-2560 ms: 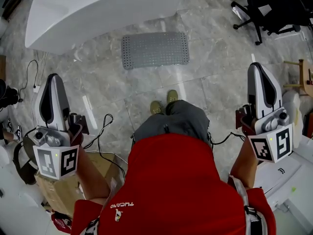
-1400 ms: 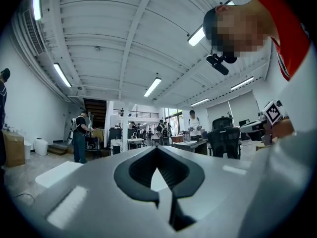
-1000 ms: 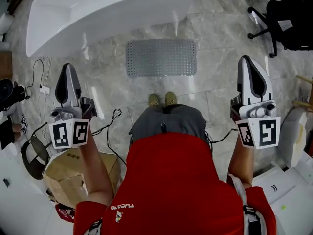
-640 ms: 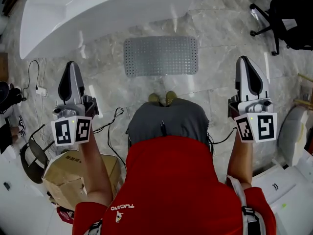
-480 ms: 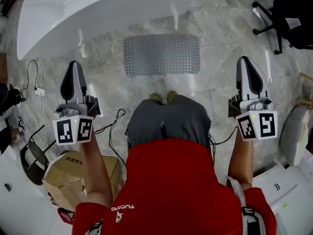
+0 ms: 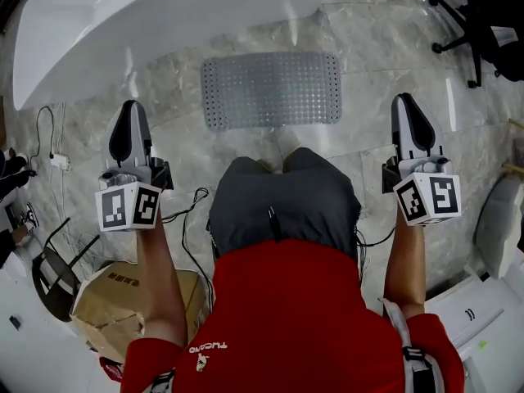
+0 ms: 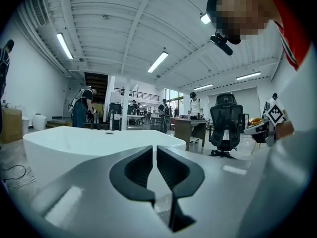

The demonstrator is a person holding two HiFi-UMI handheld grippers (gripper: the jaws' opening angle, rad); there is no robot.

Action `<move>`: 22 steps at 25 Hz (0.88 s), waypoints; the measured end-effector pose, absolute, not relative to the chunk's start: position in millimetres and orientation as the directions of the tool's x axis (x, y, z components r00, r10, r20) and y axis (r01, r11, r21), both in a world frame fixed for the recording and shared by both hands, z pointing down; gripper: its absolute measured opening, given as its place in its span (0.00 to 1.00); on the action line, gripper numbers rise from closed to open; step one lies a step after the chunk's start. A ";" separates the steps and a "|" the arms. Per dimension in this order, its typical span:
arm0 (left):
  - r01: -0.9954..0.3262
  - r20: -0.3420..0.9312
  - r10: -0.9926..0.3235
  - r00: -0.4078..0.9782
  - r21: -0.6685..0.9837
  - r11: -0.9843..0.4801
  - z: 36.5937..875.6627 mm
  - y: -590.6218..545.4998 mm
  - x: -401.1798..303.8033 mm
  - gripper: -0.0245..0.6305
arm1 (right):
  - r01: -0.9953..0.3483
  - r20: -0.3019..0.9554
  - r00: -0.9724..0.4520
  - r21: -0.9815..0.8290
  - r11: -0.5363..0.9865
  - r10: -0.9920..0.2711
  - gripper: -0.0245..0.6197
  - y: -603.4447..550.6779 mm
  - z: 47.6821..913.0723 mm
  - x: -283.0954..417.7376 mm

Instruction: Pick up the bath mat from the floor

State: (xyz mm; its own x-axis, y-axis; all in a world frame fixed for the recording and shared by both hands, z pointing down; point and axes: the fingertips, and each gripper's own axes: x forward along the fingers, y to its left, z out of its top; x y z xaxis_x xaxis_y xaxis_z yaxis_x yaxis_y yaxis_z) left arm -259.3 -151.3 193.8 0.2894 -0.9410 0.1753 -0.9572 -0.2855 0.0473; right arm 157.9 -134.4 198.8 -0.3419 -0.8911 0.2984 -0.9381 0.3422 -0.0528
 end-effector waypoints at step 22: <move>-0.958 0.331 -0.899 0.286 0.113 -0.263 455.9 -199.6 -272.4 0.11 | -0.940 0.443 -0.316 -0.030 0.339 -0.839 0.24 -188.5 443.9 171.9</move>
